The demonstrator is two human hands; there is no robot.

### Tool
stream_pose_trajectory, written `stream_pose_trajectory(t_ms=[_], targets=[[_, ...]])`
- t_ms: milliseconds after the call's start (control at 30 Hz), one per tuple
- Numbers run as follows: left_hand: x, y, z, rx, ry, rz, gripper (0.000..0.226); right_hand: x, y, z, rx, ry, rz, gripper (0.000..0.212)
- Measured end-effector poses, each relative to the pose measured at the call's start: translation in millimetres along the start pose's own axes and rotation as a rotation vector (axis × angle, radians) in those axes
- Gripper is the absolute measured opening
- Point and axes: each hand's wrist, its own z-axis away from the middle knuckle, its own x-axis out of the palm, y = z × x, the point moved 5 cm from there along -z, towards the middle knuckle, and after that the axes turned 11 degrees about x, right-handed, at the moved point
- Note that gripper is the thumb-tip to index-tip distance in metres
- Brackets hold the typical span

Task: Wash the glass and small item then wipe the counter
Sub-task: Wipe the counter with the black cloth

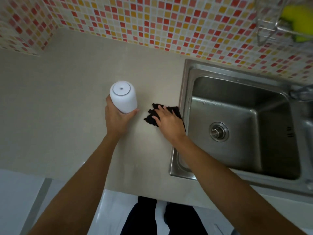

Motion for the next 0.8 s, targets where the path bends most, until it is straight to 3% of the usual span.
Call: stream_pose_trajectory(t_ms=[67, 133, 267, 333, 400, 500, 667, 800], targets=[[2.9, 2.4, -0.9, 0.005, -0.008, 0.003, 0.102, -12.1, 3.3, 2.6, 0.02, -0.021, 0.028, 0.032], [5.5, 5.4, -2.8, -0.002, -0.022, 0.005, 0.103, -23.2, 15.6, -0.9, 0.167, -0.09, -0.04, 0.039], [7.6, 4.7, -3.8, -0.03, -0.075, -0.003, 0.103, -56.3, 39.7, -14.3, 0.586, -0.096, -0.66, 0.032], [5.2, 2.0, -3.0, -0.054, -0.104, -0.013, 0.105, -57.4, 48.7, -14.1, 0.826, -0.2, -1.035, 0.024], [3.2, 2.0, -2.9, -0.049, -0.144, -0.019, 0.108, -53.0, 56.0, -9.6, 0.994, -0.34, -1.268, 0.04], [2.3, 1.8, -0.1, -0.023, -0.202, -0.025, 0.109, -53.6, 64.2, -3.7, 1.085, -0.421, -1.354, 0.055], [-1.8, -13.2, 29.9, -0.203, -0.228, -0.162, 0.09, -66.9, 71.8, -0.7, 1.138, -0.35, -1.448, 0.033], [-12.4, 4.7, 49.3, -0.078, -0.173, -0.266, 0.053, -87.7, 76.1, 0.6, 1.16, -0.347, -1.422, 0.049]])
